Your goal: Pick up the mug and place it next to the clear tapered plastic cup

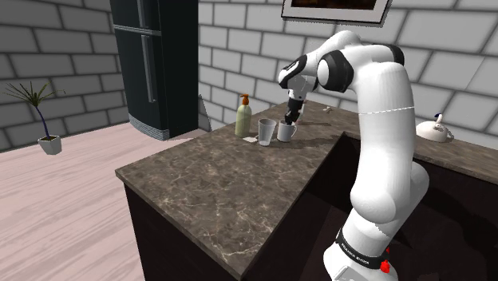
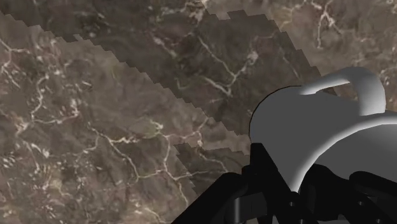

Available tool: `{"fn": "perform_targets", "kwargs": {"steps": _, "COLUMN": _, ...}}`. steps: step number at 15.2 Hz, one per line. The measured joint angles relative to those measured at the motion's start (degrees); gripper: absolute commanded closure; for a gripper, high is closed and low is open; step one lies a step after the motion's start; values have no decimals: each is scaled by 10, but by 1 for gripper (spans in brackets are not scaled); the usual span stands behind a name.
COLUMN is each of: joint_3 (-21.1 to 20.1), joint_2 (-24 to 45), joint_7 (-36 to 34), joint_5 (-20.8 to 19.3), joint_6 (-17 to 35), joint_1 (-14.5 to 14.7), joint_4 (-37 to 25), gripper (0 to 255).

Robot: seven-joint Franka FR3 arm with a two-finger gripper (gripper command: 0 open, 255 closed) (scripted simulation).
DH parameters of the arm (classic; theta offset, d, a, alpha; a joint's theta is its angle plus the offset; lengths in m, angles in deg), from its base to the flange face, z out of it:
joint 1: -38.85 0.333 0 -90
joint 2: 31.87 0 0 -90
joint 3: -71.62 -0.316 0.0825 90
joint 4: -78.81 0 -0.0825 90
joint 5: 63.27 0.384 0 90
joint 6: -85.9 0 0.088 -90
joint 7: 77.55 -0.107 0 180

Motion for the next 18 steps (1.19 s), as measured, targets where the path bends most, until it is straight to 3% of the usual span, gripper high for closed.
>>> {"fn": "perform_targets", "kwargs": {"steps": 7, "joint_3": -1, "joint_2": 2, "joint_7": 1, "joint_5": 1, "joint_6": 6, "joint_1": 0, "joint_4": 4, "gripper": 255}}
{"fn": "perform_targets", "kwargs": {"steps": 8, "joint_3": -1, "joint_2": 2, "joint_7": 1, "joint_5": 1, "joint_6": 6, "joint_1": 0, "joint_4": 4, "gripper": 0}}
{"fn": "perform_targets", "kwargs": {"steps": 14, "joint_3": -1, "joint_2": 2, "joint_7": 1, "joint_5": 2, "joint_6": 6, "joint_1": 0, "joint_4": 4, "gripper": 0}}
{"fn": "perform_targets", "kwargs": {"steps": 18, "joint_3": 6, "joint_2": -17, "joint_7": -8, "joint_5": -11, "joint_6": -39, "joint_1": 1, "joint_4": -26, "gripper": 0}}
